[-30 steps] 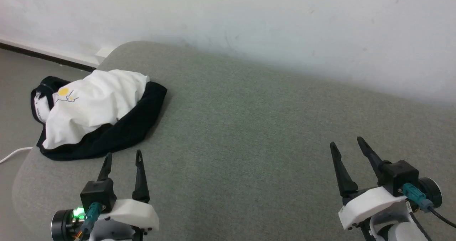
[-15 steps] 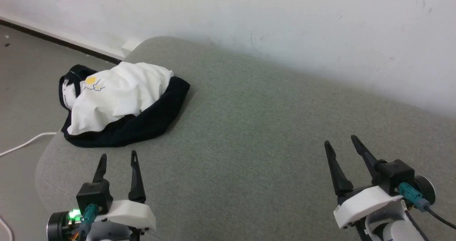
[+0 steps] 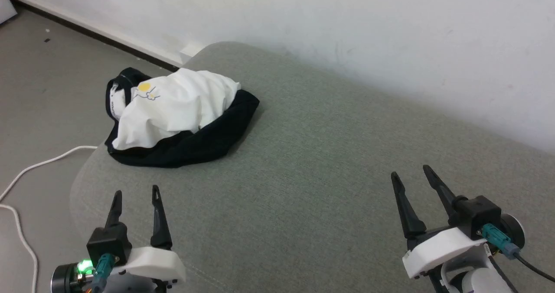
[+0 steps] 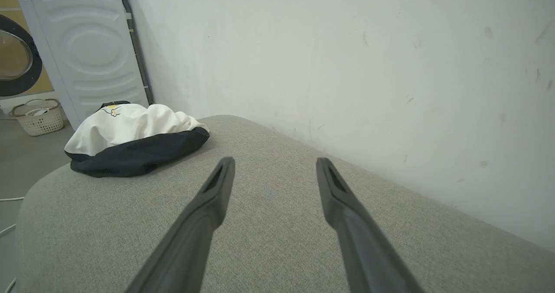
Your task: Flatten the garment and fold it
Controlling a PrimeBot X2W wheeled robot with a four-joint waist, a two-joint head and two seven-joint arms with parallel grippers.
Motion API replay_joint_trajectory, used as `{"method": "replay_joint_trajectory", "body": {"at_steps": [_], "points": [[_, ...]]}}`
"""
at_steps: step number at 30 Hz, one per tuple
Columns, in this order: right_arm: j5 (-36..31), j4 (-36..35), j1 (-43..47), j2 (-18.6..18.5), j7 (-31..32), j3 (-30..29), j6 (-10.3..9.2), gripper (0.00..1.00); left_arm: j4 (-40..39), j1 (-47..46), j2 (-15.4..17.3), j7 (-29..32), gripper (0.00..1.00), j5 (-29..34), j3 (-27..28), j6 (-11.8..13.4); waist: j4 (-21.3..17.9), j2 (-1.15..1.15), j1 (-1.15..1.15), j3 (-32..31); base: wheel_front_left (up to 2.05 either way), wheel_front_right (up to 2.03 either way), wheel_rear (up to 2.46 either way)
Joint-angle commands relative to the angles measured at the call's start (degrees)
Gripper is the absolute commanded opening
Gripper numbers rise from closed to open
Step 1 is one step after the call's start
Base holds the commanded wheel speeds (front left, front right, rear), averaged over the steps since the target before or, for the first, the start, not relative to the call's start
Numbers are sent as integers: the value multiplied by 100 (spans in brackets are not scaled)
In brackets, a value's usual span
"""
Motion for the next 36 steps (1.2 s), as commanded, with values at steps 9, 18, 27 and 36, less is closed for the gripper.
{"method": "replay_joint_trajectory", "body": {"at_steps": [9, 18, 27, 36], "points": [[97, 88, -135, 18, -130, 64, -10, 100, -79, 136, 111, -100, 100, -144, -23, 242, 357, 0, 0, -20, -1, -1, -1], [116, 123, -182, 20, -194, 100, -11, 100, -122, 198, 176, -188, 100, -273, -17, 432, 626, 0, 0, 17, 0, 0, 0], [131, 127, -183, 22, -236, 88, -12, 100, -129, 233, 225, -283, 100, -368, -56, 599, 900, 0, 0, 23, -4, -4, -4], [117, 99, -138, 22, -228, 72, -12, 100, -132, 235, 233, -268, 100, -363, -98, 636, 922, 0, 0, -3, -7, -7, -7]]}}
